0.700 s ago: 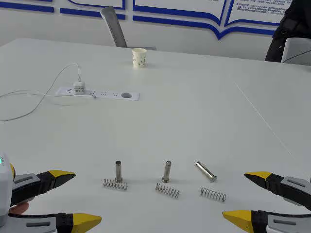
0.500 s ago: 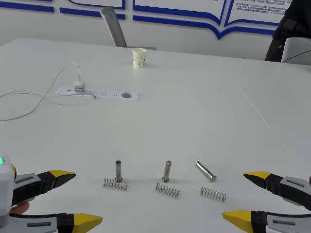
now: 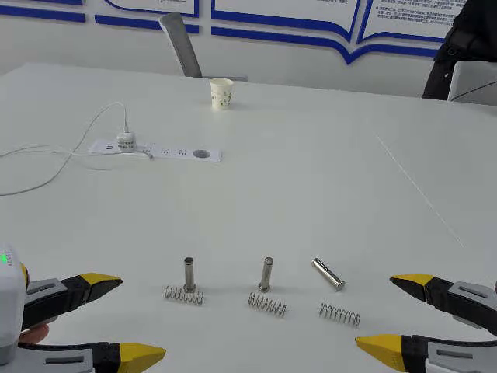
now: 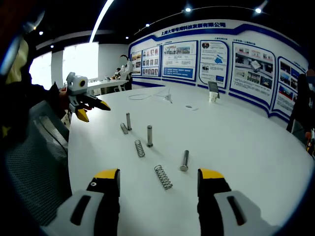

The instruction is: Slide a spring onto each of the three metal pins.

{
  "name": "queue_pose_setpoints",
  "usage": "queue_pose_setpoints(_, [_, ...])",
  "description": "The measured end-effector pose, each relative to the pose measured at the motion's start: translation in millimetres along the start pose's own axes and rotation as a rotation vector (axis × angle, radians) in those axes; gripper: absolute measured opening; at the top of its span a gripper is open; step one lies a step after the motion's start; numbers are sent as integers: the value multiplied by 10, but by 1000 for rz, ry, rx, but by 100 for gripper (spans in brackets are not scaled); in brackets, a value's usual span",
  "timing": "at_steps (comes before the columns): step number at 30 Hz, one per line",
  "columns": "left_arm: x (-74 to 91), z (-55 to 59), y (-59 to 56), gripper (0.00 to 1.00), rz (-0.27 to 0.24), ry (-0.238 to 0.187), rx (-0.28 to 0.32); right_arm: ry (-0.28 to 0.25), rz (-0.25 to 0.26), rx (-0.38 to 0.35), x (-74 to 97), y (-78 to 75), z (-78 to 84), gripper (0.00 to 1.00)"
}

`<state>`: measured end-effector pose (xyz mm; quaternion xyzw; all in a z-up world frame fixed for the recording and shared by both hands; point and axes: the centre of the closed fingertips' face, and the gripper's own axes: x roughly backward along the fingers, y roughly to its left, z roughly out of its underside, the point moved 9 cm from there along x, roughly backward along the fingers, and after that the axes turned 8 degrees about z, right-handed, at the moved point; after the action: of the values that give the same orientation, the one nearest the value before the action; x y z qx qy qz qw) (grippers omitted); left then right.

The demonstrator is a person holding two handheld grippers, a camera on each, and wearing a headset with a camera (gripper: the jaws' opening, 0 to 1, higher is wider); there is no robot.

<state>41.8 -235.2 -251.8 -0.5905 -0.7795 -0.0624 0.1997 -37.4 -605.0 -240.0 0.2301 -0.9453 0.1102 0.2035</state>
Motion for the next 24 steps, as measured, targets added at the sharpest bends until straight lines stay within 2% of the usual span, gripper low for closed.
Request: queue_pose_setpoints(24, [-3, 0, -23, 70, 4, 0, -1, 14, 2, -16, -25, -28, -67, 59])
